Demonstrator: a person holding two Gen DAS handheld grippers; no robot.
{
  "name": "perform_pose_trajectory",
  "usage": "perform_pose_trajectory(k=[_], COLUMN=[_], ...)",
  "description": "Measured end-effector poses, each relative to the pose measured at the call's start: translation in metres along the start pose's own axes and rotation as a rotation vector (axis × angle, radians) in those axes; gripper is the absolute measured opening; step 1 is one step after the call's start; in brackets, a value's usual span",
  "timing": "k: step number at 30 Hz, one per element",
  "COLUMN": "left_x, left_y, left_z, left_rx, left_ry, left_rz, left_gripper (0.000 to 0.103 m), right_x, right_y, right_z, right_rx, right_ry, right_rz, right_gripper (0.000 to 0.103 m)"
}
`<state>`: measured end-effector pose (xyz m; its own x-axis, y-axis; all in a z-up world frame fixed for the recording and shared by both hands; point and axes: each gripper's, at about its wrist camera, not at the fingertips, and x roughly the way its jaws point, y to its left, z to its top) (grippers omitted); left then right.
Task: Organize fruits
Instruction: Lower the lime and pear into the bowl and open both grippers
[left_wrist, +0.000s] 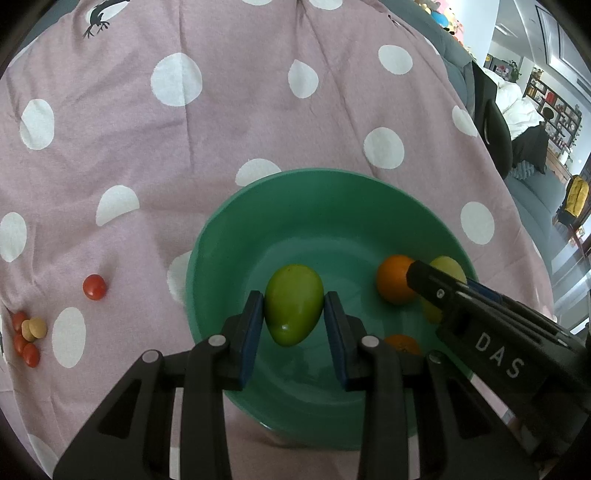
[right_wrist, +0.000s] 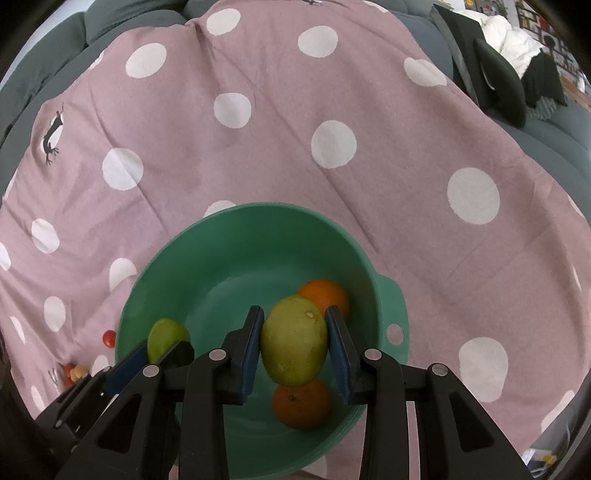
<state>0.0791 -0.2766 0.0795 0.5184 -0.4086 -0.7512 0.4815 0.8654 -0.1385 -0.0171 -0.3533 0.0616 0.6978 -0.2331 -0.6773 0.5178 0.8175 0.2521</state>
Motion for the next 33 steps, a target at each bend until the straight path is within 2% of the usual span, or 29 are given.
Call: perform_pose_trajectory(k=[18, 20, 22, 26, 31, 33], left_x=[-0.003, -0.009, -0.017, -0.041, -0.081, -0.099], left_y=[0.002, 0.004, 0.007, 0.022, 0.056, 0.076], left_z=[0.001, 0.001, 0.001, 0.0, -0.007, -0.014], left_rx=[-0.017, -0.016, -0.016, -0.056, -0.132, -0.159], left_ry=[0.008, -0.01, -0.023, -0.061, -0.114, -0.133], left_rz=[-0.015, 0.001, 0.008, -0.012, 0.011, 0.049], left_gripper=[0.035, 0.043, 0.047, 0.058, 0.063, 0.067], right_x=[0.003, 0.002, 0.001, -0.007, -0.014, -0.017], right_y=[0.002, 0.0, 0.0, 0.006, 0.019, 0.027], right_z=[-0.001, 0.0, 0.0, 0.0, 0.0, 0.0], right_rx=[0.0, 0.016, 0.02, -0.008, -0.038, -0.06], right_ry=[0.017, 0.021, 0.016, -0.019, -0.04, -0.049], right_rz=[-0.017, 0.001, 0.018, 0.0, 0.027, 0.028], right_gripper=[0.037, 0.037, 0.037, 0.038, 0.039, 0.039])
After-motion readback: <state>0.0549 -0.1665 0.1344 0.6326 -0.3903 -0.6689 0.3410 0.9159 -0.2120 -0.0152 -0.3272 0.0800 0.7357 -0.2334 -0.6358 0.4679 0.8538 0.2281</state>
